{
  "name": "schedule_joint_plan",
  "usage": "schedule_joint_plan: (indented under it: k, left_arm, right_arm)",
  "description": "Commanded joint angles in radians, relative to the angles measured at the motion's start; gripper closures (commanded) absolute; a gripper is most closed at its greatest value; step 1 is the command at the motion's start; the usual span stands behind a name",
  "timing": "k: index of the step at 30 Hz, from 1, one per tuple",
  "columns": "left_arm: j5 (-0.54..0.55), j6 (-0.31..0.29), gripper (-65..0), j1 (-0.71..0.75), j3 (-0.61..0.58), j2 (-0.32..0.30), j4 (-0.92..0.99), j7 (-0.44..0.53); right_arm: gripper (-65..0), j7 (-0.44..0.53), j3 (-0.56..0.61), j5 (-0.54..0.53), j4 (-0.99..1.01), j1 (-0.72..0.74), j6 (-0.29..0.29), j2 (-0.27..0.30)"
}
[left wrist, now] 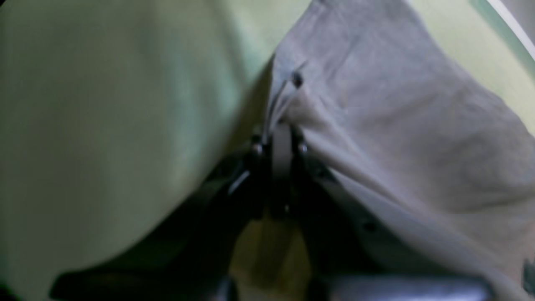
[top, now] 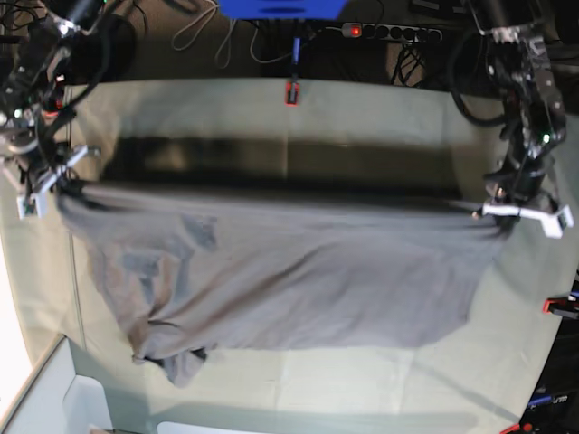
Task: Layout the t-shirt on the table in an organized manner, then fold the t-shirt properly
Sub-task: 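Lift the grey shirt with both grippers and lay it flat again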
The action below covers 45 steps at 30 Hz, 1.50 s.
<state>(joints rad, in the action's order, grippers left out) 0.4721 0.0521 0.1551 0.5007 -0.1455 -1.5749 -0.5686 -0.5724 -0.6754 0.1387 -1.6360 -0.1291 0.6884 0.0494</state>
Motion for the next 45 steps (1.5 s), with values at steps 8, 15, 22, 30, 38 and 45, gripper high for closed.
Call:
schedule_joint_plan:
  k: [8,15,22,30,38,45]
  left_arm:
    - [-0.009,0.007,-0.1,0.088,0.043,0.007,-0.014,0.029]
    - [-0.009,0.007,-0.1,0.148,0.045,0.007,-0.008,0.029]
    - [-0.009,0.005,-0.1,0.205,0.045,0.008,-0.032,0.031]
    - [-0.009,0.005,-0.1,0.263,0.043,0.008,-0.097,0.031]
    - [-0.009,0.005,-0.1,0.263,0.046,0.008,-0.051,0.031]
    - [-0.016,0.005,-0.1,0.265,0.037,0.02,-0.051,0.022]
  right_arm:
    - [0.0,0.096,-0.005,0.005,-0.007,-0.134,0.01,0.0]
    - [0.0,0.098,-0.007,-0.07,-0.007,-0.24,0.01,0.0]
    - [0.0,0.098,-0.007,-0.138,-0.007,-0.304,0.01,0.0]
    - [0.0,0.133,-0.122,-0.138,-0.008,-0.31,0.01,-0.038]
    - [0.0,0.147,-0.116,-0.136,-0.005,-0.344,0.01,-0.07]
    - [0.0,0.147,-0.114,-0.135,-0.005,-0.347,0.01,-0.076]
